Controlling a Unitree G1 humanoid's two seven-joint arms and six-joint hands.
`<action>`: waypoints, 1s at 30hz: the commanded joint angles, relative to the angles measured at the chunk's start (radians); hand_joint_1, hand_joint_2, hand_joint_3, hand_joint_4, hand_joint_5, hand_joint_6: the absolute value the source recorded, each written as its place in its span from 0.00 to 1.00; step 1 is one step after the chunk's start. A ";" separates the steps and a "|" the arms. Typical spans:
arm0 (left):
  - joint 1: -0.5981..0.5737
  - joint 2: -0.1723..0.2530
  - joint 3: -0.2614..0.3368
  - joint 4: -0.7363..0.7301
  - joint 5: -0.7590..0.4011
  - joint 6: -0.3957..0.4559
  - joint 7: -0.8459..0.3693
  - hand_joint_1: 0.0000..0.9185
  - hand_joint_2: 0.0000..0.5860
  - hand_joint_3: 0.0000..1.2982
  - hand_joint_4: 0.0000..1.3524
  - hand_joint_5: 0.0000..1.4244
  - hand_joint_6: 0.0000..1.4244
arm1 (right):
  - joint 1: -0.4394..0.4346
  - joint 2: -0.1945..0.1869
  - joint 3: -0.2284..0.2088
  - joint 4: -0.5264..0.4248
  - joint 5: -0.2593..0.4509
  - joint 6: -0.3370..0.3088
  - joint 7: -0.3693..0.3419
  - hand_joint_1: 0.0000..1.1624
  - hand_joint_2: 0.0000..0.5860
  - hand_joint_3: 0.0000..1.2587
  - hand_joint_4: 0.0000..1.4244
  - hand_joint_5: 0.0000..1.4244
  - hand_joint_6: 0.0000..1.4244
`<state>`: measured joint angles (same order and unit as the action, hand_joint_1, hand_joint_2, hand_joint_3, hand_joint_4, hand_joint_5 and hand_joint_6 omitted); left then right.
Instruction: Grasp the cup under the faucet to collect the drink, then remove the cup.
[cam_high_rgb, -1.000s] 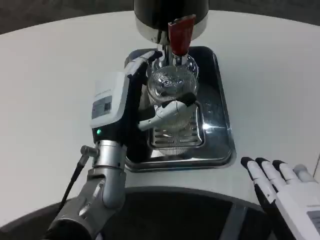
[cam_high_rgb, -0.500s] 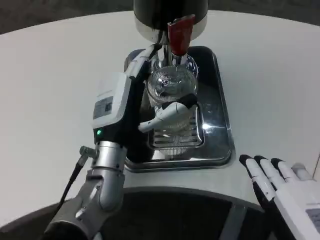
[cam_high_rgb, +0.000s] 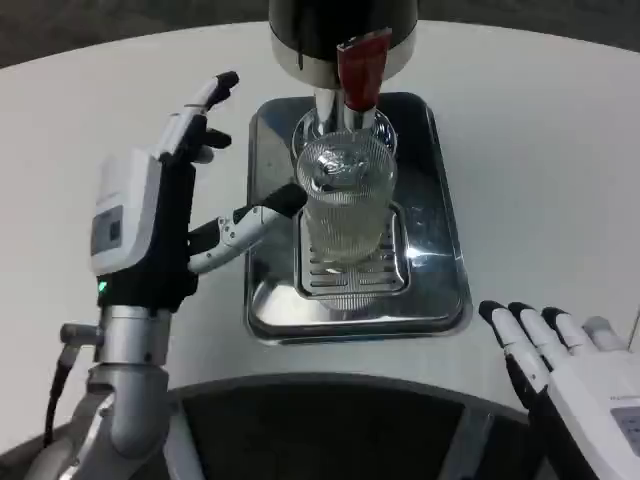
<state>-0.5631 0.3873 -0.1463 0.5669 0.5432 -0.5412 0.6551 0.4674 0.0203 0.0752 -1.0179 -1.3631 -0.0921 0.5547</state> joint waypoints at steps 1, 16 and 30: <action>0.071 0.058 0.071 -0.133 -0.084 -0.024 -0.109 0.00 0.00 0.22 0.18 0.29 0.23 | -0.010 -0.007 0.005 0.016 0.004 0.004 0.016 0.58 0.44 0.00 0.00 0.00 0.00; 0.046 0.206 0.200 -0.282 -0.588 -0.082 -0.798 0.00 0.04 0.09 0.00 0.13 0.12 | -0.041 0.005 0.040 0.031 -0.029 0.012 0.036 0.58 0.44 0.00 0.00 0.00 0.00; -0.084 0.270 0.257 -0.414 -0.952 0.211 -1.354 0.00 0.09 0.00 0.00 0.00 0.00 | -0.057 0.013 0.074 0.042 -0.059 0.021 0.044 0.58 0.44 0.00 0.00 0.00 0.00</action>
<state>-0.6135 0.6501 0.0974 0.1813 -0.3588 -0.3634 -0.6288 0.4061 0.0293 0.1397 -0.9826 -1.4153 -0.0753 0.5889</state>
